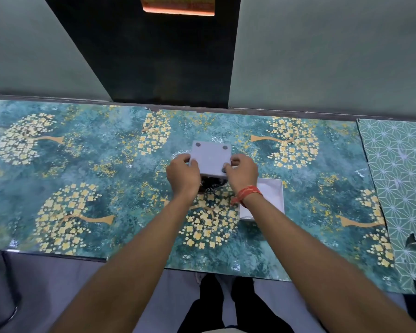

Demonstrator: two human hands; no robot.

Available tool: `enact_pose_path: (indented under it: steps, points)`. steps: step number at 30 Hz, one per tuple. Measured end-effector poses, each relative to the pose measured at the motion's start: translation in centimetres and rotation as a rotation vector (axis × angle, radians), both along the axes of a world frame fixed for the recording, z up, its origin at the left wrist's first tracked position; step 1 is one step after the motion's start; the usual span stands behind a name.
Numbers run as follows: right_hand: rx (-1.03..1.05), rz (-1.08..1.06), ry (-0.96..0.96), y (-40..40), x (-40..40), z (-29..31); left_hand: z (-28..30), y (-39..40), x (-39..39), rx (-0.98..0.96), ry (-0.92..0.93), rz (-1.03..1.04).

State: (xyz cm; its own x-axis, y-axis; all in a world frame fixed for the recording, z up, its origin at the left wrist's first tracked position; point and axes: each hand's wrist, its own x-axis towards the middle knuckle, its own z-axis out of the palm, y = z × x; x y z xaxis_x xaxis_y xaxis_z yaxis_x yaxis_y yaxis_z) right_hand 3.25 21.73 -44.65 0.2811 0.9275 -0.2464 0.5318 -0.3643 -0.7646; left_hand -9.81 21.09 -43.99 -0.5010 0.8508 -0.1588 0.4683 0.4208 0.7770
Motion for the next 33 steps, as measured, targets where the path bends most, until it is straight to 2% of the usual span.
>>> enact_pose_path:
  steps: [3,6,13,17,30,33]
  points:
    - [0.032,-0.131,0.086,-2.7,3.6,1.3,1.3,-2.4,3.5,0.099,-0.145,0.015]
    - [-0.036,-0.181,-0.019,-5.9,7.7,1.5,0.5,-5.0,7.1,0.042,-0.209,-0.089]
    - [-0.101,-0.173,-0.115,-10.1,11.6,-0.3,-2.1,-8.7,11.0,-0.122,-0.13,-0.179]
    - [-0.081,-0.113,-0.128,-9.9,12.0,-0.6,-2.0,-8.9,11.1,-0.126,-0.077,-0.18]
    - [-0.231,0.015,-0.262,-8.4,12.8,-1.0,-1.8,-8.3,10.1,-0.205,0.044,-0.308]
    - [-0.26,-0.001,-0.246,-7.3,13.2,-0.6,-1.1,-7.0,9.7,-0.292,0.06,-0.333]
